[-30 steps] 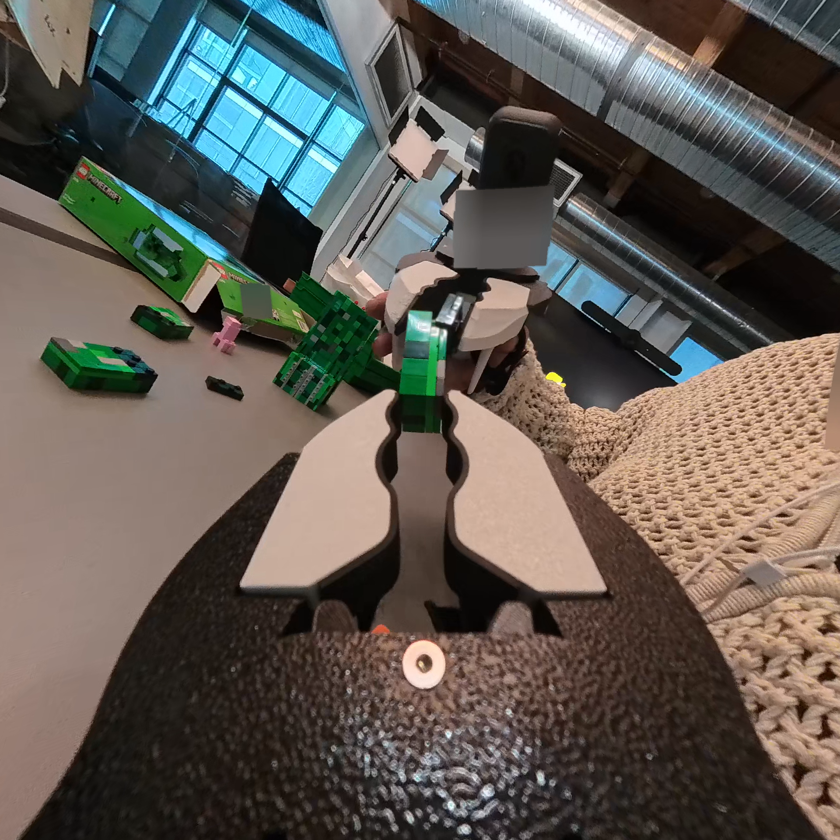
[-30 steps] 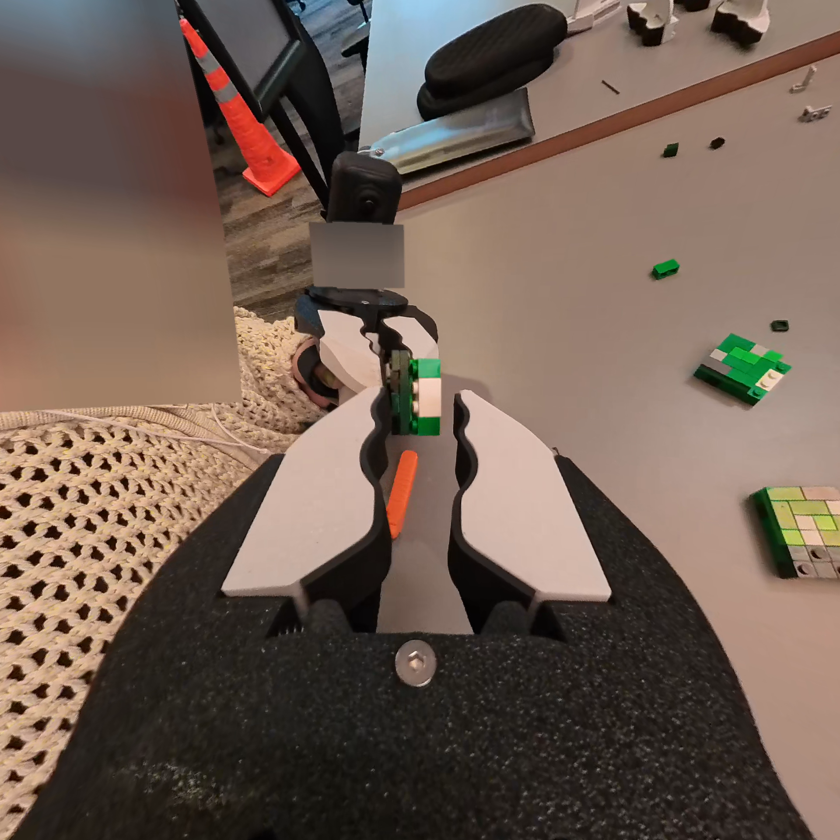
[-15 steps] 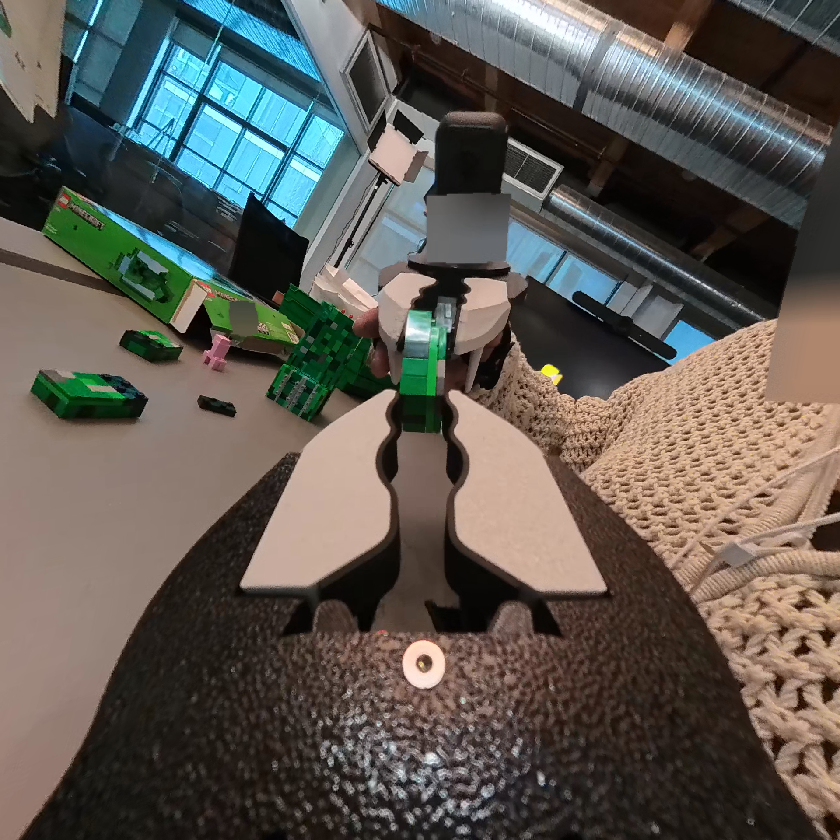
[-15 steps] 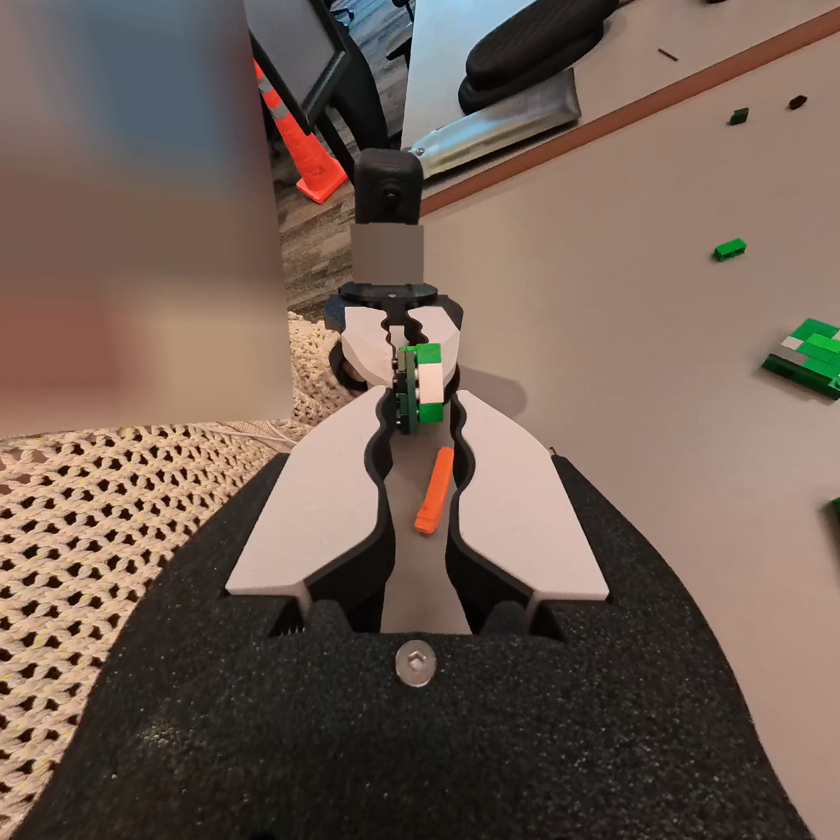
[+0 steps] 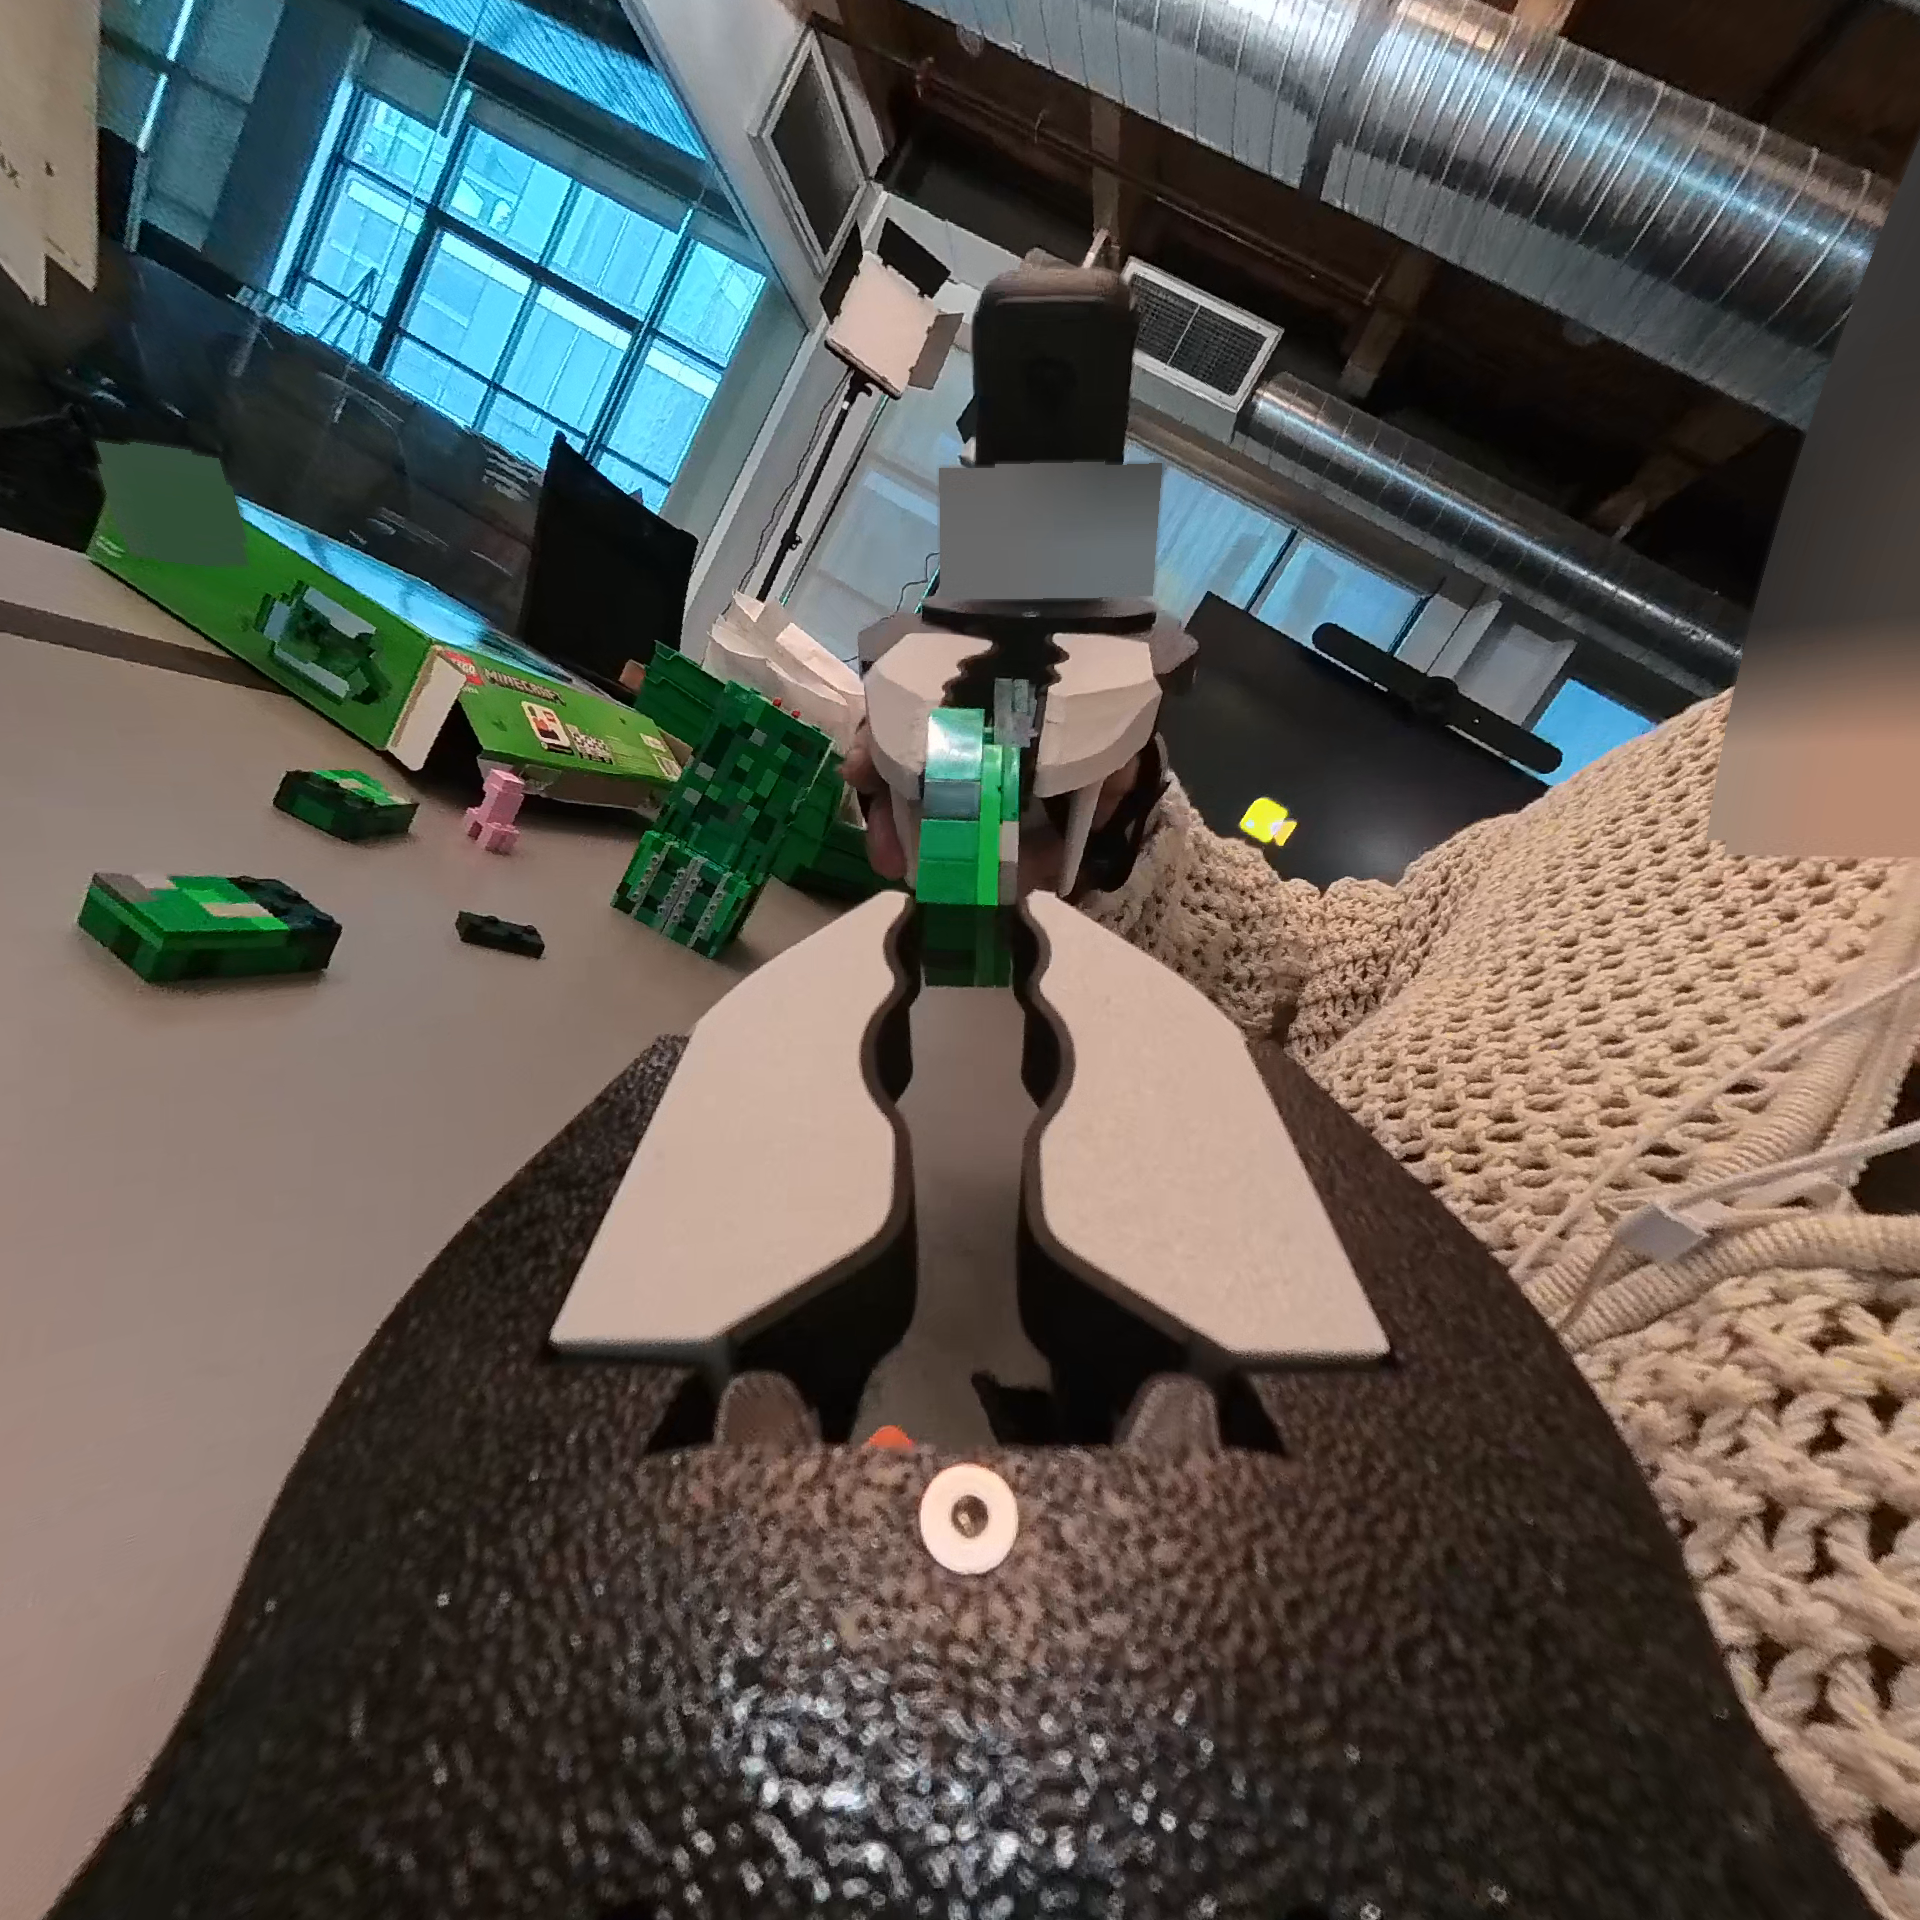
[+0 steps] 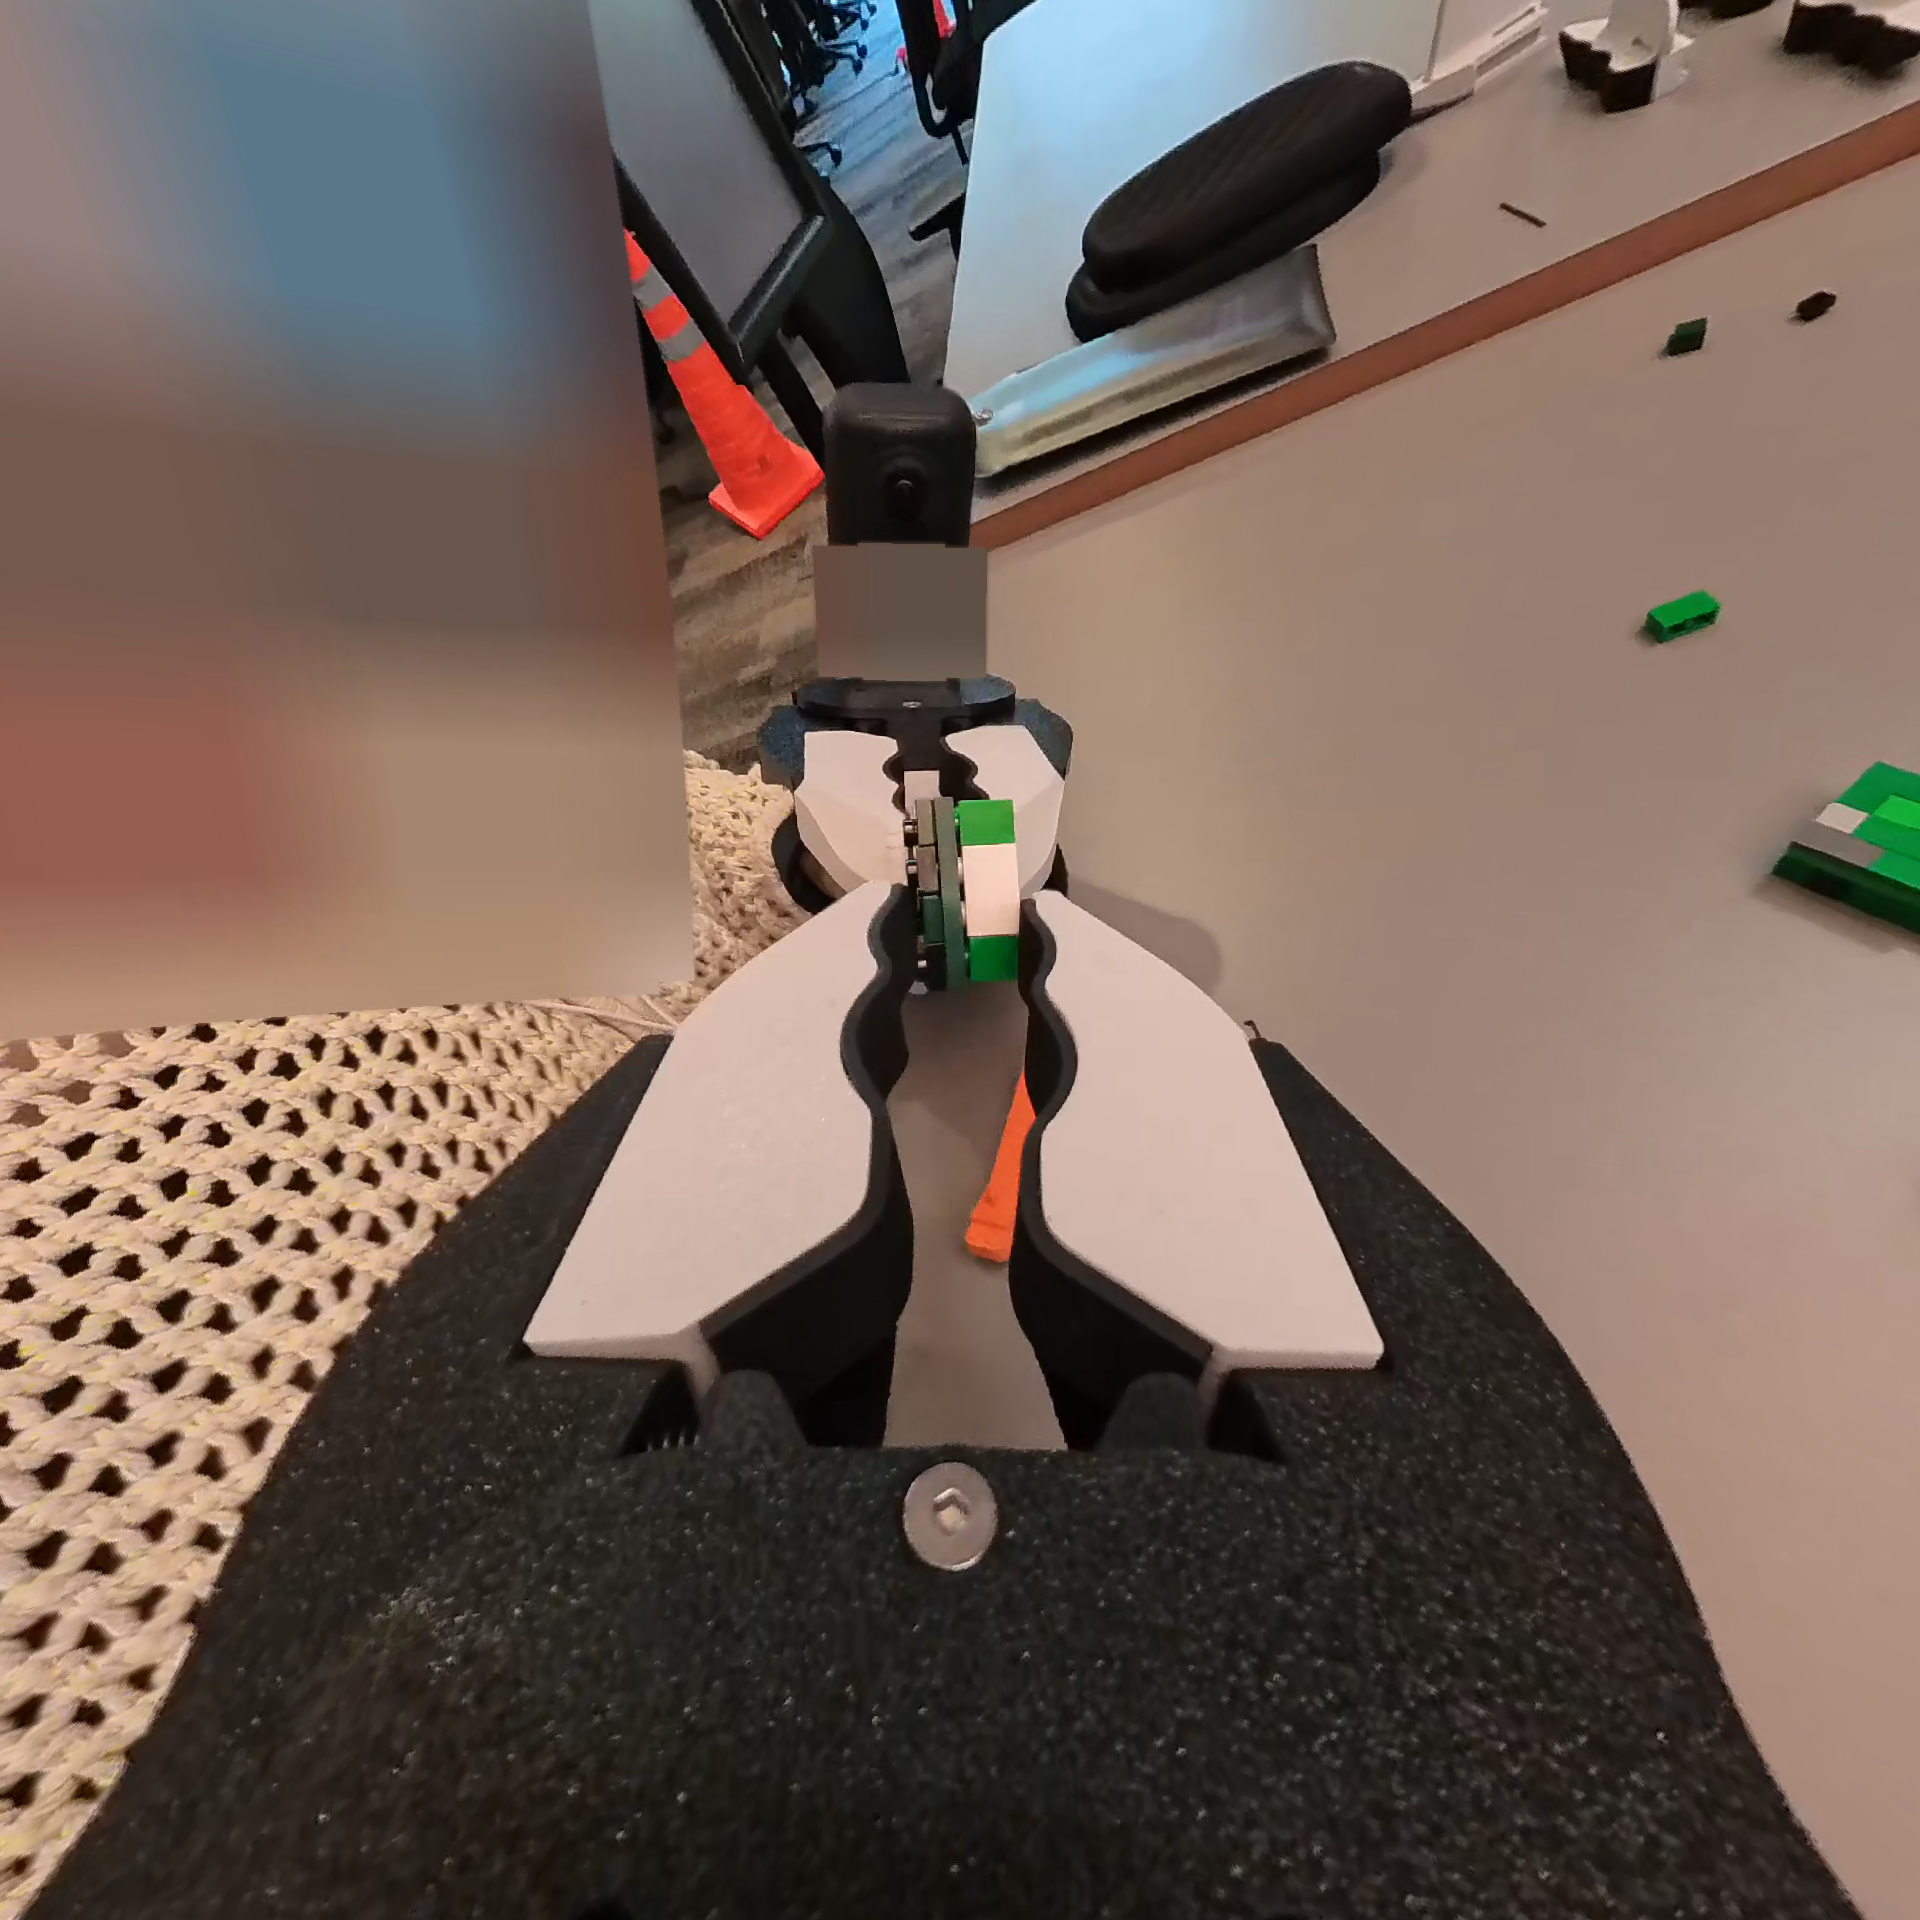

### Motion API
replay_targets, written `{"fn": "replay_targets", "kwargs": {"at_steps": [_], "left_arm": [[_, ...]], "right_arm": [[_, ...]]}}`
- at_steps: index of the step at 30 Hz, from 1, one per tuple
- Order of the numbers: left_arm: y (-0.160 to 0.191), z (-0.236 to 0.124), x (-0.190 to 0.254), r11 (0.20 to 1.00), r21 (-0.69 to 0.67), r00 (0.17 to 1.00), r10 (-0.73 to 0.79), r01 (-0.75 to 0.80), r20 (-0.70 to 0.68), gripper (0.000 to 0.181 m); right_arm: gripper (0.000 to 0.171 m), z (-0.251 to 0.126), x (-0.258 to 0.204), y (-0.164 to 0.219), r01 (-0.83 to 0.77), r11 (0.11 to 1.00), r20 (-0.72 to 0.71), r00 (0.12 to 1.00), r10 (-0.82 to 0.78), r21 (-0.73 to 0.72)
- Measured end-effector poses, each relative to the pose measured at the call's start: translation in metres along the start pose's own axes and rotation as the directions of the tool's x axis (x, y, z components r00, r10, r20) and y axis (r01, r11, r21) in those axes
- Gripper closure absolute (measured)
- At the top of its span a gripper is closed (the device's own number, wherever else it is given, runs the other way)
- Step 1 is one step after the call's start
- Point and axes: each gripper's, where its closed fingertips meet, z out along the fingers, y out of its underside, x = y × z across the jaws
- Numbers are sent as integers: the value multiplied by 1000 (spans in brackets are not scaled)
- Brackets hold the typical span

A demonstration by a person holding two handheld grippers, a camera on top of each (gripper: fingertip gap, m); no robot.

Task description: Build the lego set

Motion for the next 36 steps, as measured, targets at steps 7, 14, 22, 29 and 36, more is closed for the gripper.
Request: {"fn": "replay_targets", "kwargs": {"at_steps": [7, 14, 22, 29, 36], "left_arm": [[0, 1, 0, 999, -17, 1000, 28, -28, 5, 165], [4, 2, -1, 999, -25, 1000, 22, -22, 12, 165], [1, 3, 1, 1000, -8, 1000, 24, -24, 1, 165], [0, 2, 3, 1000, 2, 1000, 17, -17, -8, 165], [2, 4, 4, 999, -17, 999, 38, -38, -8, 165]], "right_arm": [[153, -2, 0, 0, -26, 998, -7, 1000, 27, 58], [155, -4, 2, 3, -57, 995, 8, 998, 57, 80], [153, -4, 0, 0, 32, 990, -1, 999, -32, 136], [147, -3, -2, -1, 18, 989, 23, 999, -22, 145], [145, 4, -6, 2, 33, 992, 37, 999, -38, 126]]}}
